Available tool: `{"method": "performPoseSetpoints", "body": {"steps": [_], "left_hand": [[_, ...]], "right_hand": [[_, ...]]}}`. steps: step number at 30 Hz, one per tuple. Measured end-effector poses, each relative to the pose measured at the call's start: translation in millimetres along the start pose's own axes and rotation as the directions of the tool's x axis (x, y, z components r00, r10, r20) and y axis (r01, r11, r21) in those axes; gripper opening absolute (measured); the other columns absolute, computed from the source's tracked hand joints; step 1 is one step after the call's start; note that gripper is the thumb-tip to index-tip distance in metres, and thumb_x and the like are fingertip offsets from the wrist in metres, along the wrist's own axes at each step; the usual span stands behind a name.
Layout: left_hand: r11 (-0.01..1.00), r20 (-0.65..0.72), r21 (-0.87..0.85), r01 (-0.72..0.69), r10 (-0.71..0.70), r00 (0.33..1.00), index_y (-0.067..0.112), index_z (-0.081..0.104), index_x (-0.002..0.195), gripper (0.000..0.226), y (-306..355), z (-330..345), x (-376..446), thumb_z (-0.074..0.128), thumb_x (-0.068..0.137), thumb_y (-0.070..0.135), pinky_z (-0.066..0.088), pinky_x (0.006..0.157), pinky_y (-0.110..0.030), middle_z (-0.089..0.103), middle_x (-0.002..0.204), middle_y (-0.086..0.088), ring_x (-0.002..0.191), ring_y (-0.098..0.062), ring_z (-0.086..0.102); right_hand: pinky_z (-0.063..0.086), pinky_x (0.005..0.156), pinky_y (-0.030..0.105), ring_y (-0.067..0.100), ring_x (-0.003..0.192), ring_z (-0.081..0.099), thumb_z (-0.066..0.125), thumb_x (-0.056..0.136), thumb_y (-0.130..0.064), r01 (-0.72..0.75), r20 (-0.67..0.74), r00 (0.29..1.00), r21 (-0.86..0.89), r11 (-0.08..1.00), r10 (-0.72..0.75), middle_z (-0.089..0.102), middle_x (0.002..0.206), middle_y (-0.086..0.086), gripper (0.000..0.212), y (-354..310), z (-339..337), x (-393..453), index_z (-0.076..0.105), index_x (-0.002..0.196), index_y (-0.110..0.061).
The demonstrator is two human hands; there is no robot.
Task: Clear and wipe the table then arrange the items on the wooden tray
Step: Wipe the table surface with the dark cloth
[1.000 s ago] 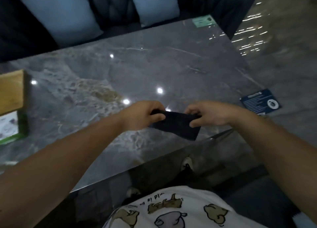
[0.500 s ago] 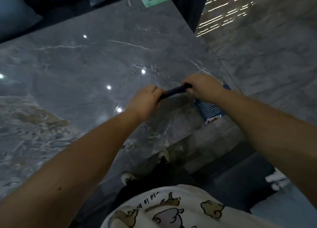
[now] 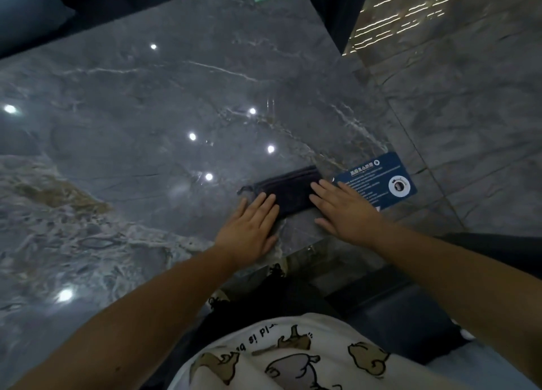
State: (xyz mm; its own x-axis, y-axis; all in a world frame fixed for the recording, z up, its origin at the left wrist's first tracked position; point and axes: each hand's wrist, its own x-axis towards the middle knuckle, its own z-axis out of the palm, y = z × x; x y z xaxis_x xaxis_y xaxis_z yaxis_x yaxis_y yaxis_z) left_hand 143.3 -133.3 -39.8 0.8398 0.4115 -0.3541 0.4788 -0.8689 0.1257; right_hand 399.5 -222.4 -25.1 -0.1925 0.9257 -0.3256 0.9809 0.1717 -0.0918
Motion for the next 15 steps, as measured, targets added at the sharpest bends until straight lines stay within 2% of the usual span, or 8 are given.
{"method": "performPoseSetpoints", "body": {"steps": [3,5,7,9,11,13,15], "left_hand": [[0.999,0.075,0.026,-0.019,0.017,0.997,0.009,0.019,0.151,0.073,1,-2,-3,0.018,0.095,0.055,0.006,0.118,-0.050,0.013,0.159,-0.013,0.147,-0.029,0.009],[0.999,0.117,0.035,-0.012,0.008,0.993,0.011,0.009,0.153,0.075,4,-8,-2,0.009,0.093,0.056,-0.003,0.118,-0.049,0.001,0.161,-0.010,0.148,-0.027,-0.002],[1.000,0.135,-0.008,0.018,-0.017,0.991,0.014,0.010,0.153,0.078,1,-20,-1,0.001,0.089,0.057,-0.006,0.117,-0.046,0.002,0.162,-0.007,0.148,-0.024,-0.003],[0.993,0.063,-0.081,0.083,-0.078,0.995,0.014,0.020,0.152,0.083,-9,-34,-7,-0.003,0.085,0.058,-0.004,0.117,-0.042,0.014,0.161,-0.006,0.148,-0.023,0.007],[0.977,-0.069,-0.124,0.175,-0.184,0.980,0.012,0.028,0.149,0.078,-23,-44,-20,0.006,0.088,0.056,0.002,0.117,-0.044,0.025,0.157,-0.010,0.146,-0.026,0.016],[0.955,-0.209,-0.125,0.268,-0.289,0.934,0.007,0.035,0.146,0.072,-37,-51,-37,0.021,0.092,0.052,0.017,0.116,-0.050,0.033,0.153,-0.016,0.143,-0.032,0.026],[0.919,-0.270,-0.129,0.373,-0.394,0.879,0.003,0.040,0.142,0.070,-50,-57,-55,0.030,0.092,0.052,0.026,0.113,-0.053,0.037,0.149,-0.019,0.140,-0.036,0.032]], "right_hand": [[0.033,0.110,0.049,0.026,0.140,0.031,0.026,0.091,-0.054,0.007,0.094,0.996,-0.008,1.000,-0.006,0.034,0.152,0.011,0.066,4,1,-7,0.042,0.140,-0.012],[0.028,0.112,0.047,0.024,0.142,0.027,0.022,0.090,-0.056,0.024,0.106,0.994,0.017,1.000,-0.026,0.030,0.154,0.008,0.069,7,-3,-5,0.039,0.142,-0.014],[0.030,0.110,0.043,0.025,0.136,0.039,0.027,0.091,-0.053,0.016,0.061,0.998,0.096,0.995,-0.021,0.041,0.148,0.008,0.063,8,-18,1,0.048,0.137,-0.014],[0.041,0.101,0.041,0.029,0.118,0.057,0.041,0.091,-0.044,0.017,-0.056,0.998,0.164,0.986,-0.008,0.058,0.132,0.011,0.050,6,-39,12,0.061,0.124,-0.011],[0.047,0.092,0.039,0.030,0.106,0.062,0.043,0.090,-0.041,0.037,-0.161,0.987,0.152,0.988,-0.012,0.065,0.119,0.011,0.045,1,-59,27,0.065,0.115,-0.011],[0.045,0.094,0.039,0.030,0.110,0.058,0.041,0.090,-0.044,0.036,-0.274,0.962,0.098,0.995,-0.008,0.063,0.119,0.011,0.047,-10,-73,43,0.063,0.115,-0.010],[0.040,0.101,0.042,0.033,0.119,0.053,0.047,0.089,-0.044,0.034,-0.396,0.918,0.065,0.997,-0.006,0.059,0.127,0.015,0.050,-28,-83,60,0.060,0.122,-0.008]]}}
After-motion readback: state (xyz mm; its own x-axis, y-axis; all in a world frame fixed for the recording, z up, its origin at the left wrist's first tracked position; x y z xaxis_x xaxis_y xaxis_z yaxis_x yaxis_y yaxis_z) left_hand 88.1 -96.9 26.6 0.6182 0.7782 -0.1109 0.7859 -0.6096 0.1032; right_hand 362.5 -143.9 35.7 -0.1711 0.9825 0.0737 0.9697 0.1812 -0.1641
